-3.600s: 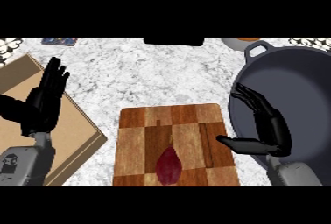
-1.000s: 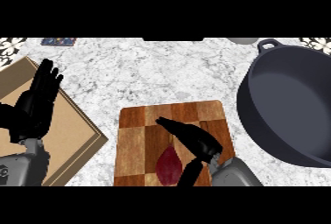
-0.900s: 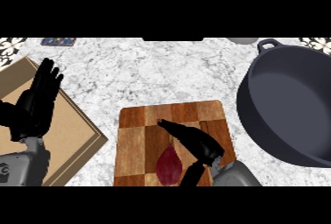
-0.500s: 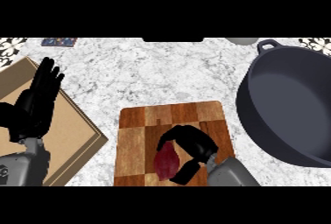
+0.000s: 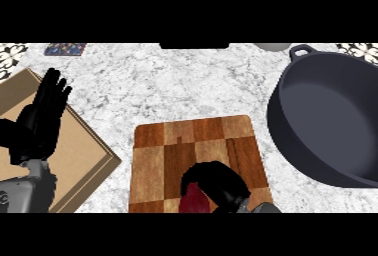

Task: Pick the pear from the cutting board and place it in the pot

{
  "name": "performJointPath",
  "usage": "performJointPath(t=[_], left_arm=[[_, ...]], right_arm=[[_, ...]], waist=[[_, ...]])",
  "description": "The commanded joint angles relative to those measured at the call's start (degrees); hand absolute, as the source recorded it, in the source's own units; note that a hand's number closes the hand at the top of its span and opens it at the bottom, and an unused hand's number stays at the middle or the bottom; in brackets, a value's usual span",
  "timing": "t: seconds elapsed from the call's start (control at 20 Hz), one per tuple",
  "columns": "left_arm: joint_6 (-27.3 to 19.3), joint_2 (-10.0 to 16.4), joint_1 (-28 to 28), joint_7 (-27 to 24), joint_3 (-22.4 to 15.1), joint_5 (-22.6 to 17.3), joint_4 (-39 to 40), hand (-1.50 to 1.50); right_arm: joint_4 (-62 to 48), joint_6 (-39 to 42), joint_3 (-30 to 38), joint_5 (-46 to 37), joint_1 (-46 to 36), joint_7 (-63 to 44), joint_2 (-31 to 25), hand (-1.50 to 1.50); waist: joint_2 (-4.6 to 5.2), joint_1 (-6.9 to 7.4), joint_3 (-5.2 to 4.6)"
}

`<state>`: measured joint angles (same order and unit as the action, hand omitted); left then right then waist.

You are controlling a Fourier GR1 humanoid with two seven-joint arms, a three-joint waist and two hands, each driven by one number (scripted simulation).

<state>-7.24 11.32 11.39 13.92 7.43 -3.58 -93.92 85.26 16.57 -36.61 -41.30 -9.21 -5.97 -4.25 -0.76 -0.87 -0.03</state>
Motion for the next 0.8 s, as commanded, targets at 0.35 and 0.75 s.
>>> performJointPath(t=[0.35,0.75], left_arm=[[0.37,-0.09,-0.99,-0.89,0.65,-0.28,-0.82,0.0],[-0.17,0.11,-1.96,-0.08,0.84,0.4,-1.15,0.0]], right_arm=[[31.35,-2.77,-21.45,-18.76,25.14,-19.43,-11.78,1.5],[48.49,-12.93,-15.38,-22.63,26.0,-22.87,-9.03,1.5]], waist=[[0.48,-0.03,0.0],[0.1,-1.16,-0.01]])
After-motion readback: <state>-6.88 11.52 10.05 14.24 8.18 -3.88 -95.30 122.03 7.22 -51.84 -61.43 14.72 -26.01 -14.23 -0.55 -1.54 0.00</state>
